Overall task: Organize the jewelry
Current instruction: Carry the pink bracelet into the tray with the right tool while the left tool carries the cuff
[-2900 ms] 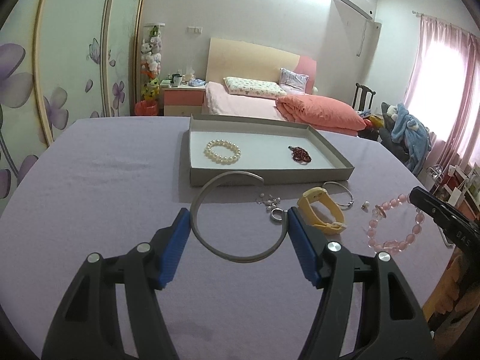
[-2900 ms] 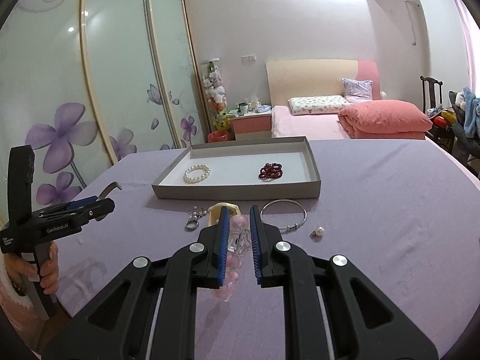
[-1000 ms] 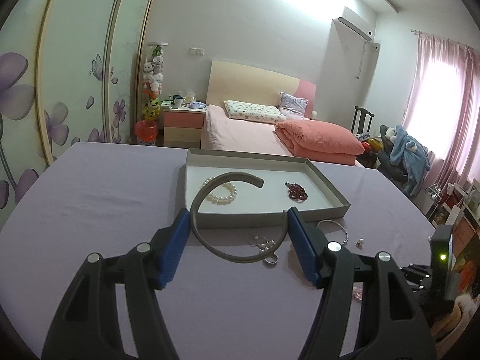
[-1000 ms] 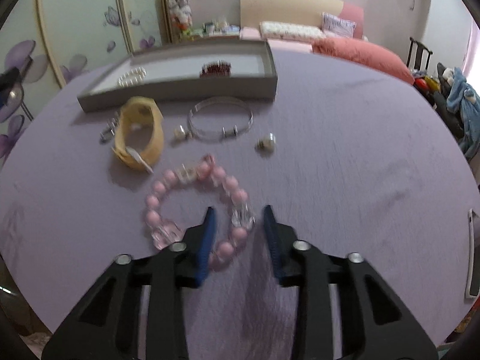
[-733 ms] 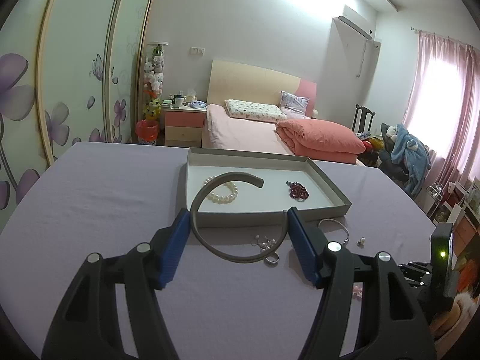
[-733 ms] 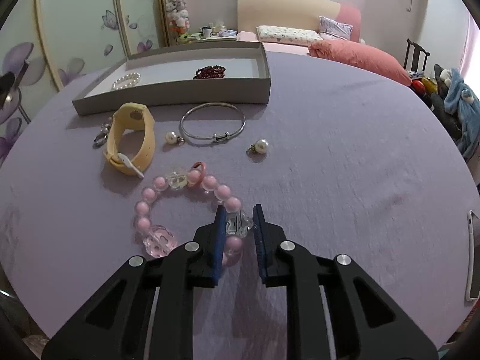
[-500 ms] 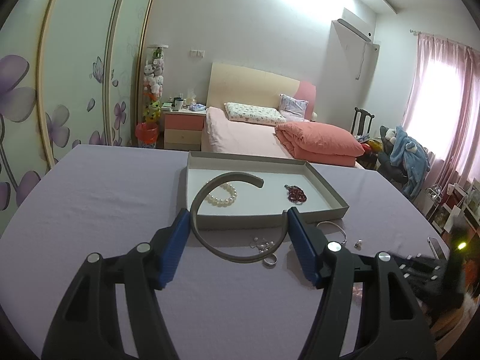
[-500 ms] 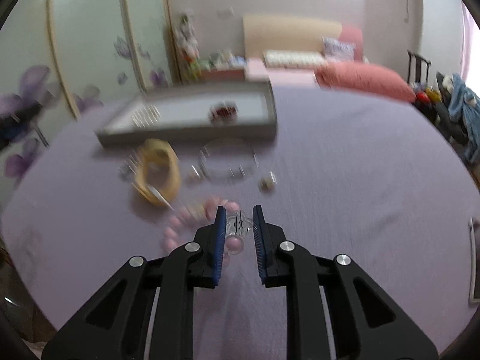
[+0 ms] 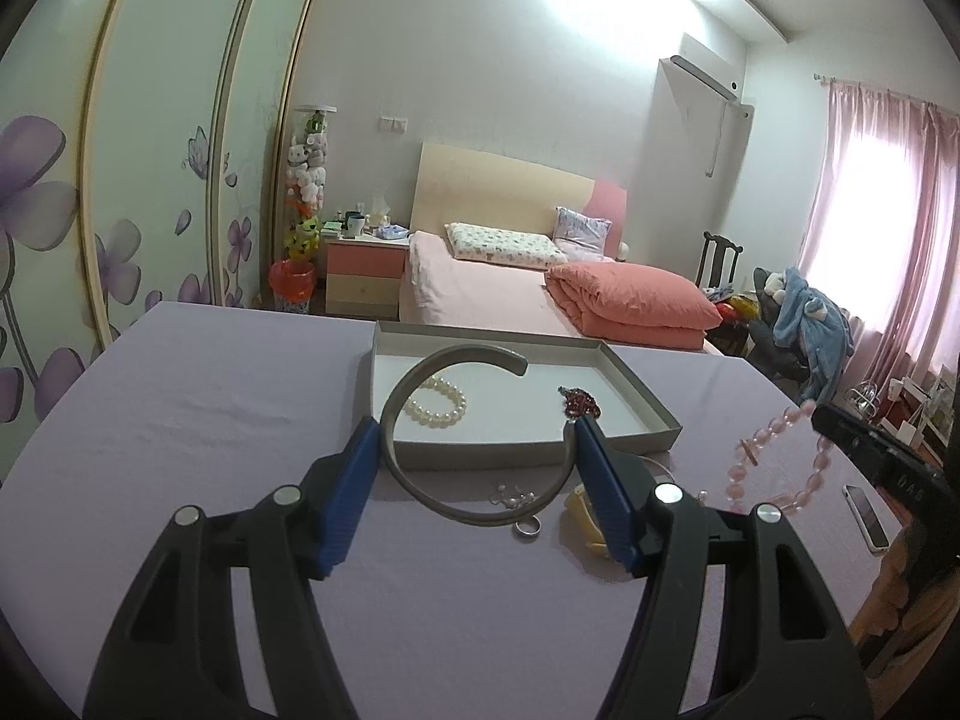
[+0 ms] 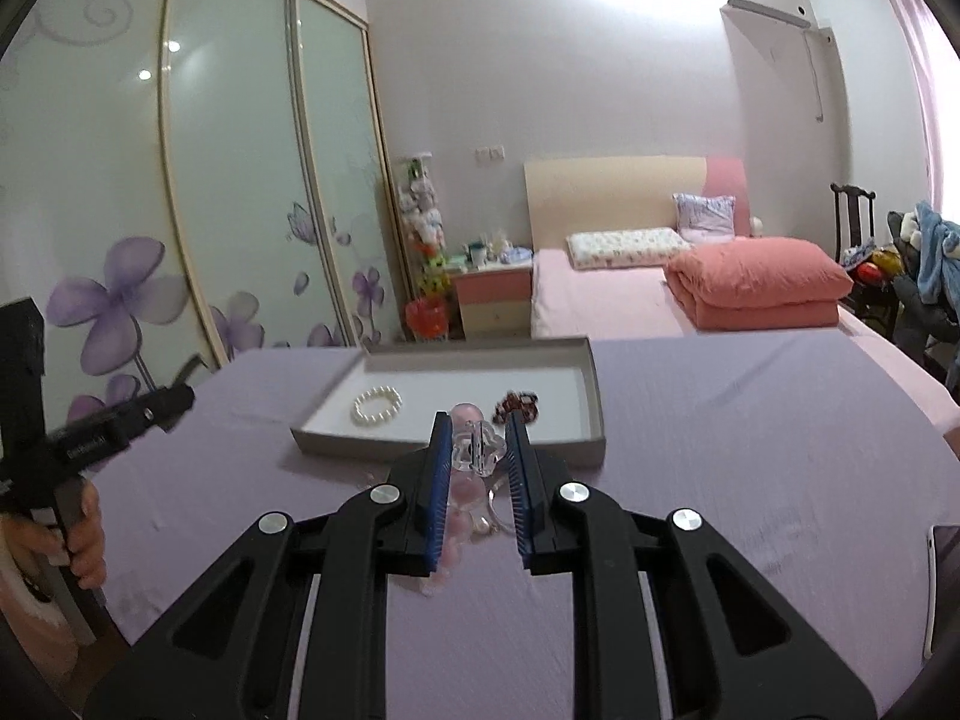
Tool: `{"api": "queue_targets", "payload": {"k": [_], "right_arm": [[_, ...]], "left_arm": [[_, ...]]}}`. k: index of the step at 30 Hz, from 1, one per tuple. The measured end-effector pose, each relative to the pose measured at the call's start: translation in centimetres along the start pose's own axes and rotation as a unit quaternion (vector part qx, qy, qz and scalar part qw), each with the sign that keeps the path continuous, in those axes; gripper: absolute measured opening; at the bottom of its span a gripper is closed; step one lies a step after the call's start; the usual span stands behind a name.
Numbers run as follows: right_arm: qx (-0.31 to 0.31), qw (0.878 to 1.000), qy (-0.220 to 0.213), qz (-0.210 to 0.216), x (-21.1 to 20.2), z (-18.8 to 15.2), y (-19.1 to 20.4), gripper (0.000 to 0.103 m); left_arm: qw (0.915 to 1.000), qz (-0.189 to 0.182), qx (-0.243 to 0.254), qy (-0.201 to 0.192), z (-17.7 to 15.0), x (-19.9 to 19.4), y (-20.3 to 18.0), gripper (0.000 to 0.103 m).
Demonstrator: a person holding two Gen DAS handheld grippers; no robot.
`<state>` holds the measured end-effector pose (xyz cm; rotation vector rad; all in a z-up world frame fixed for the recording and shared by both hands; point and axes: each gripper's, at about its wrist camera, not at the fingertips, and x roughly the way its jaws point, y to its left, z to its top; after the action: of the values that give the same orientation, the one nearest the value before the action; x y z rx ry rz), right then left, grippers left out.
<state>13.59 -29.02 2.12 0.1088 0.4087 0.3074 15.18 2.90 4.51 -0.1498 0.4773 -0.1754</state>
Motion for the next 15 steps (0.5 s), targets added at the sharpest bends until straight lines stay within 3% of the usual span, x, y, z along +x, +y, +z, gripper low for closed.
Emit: {"api": "queue_targets", "payload": {"k": [15], "right_arm": [[-0.01,0.996,-0.09,-0.014,1.7,4.9,0.2,0.019]], "left_arm": [[0.9982,0.029,-0.003,-0.053,2.9,2.5,-1.1,0.064]]}}
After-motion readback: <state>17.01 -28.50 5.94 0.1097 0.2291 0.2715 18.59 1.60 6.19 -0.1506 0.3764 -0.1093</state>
